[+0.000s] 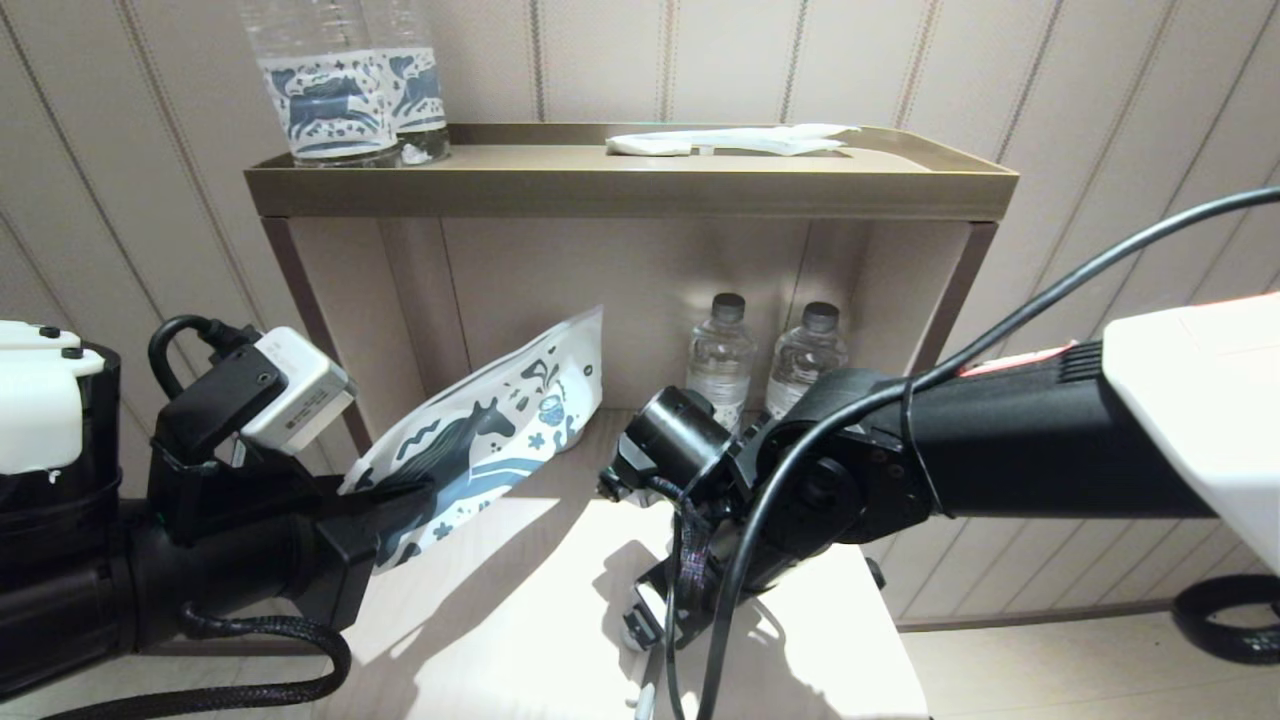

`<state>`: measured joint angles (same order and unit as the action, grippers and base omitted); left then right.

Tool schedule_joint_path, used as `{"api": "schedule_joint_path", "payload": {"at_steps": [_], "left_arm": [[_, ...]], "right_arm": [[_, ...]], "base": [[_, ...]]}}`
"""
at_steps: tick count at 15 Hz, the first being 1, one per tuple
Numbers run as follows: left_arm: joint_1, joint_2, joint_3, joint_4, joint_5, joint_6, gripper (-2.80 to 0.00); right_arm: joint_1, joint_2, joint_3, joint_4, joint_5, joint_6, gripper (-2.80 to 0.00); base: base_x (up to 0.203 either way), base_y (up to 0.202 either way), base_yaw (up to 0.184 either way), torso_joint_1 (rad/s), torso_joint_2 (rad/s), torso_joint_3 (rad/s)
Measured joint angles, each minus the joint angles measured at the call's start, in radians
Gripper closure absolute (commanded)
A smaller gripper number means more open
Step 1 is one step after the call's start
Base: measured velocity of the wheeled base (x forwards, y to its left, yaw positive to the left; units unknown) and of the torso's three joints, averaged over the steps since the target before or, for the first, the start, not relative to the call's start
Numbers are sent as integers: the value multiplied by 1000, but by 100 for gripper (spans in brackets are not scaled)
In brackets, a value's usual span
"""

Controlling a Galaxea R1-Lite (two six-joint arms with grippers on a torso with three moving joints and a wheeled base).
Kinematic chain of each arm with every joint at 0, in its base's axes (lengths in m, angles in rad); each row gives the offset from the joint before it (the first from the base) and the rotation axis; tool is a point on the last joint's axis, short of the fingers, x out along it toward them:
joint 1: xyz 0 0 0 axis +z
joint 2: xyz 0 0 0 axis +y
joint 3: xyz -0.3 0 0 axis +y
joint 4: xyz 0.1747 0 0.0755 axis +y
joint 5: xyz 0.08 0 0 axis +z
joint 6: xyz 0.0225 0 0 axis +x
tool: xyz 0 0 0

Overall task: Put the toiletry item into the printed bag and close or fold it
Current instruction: Pick up a toothbrush

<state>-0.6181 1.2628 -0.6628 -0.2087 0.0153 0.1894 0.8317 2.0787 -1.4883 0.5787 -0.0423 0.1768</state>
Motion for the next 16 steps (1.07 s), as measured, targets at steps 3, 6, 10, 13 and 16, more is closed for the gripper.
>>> {"api": "schedule_joint_path", "payload": {"at_steps": [3,6,10,13,16], "left_arm": [[0,1,-1,0,0,0,0],[0,-1,-1,0,0,0,0],[0,-3,1,0,-2,0,0],[-1,-4,2,0,-2,0,0],[0,-7,7,0,-15,0,0]], "right_arm": [[11,-2,16,-7,-36,3,0],[16,0,13,-1,-49,2,0],[13,0,19,-1,-55,0,0],[9,0,20,-3,-55,0,0],[5,0,21,-4,-58,0,0]], "base": [[0,0,0,0,0,0],[0,0,0,0,0,0],[0,0,0,0,0,0],[0,0,0,0,0,0],[0,0,0,0,0,0]]}}
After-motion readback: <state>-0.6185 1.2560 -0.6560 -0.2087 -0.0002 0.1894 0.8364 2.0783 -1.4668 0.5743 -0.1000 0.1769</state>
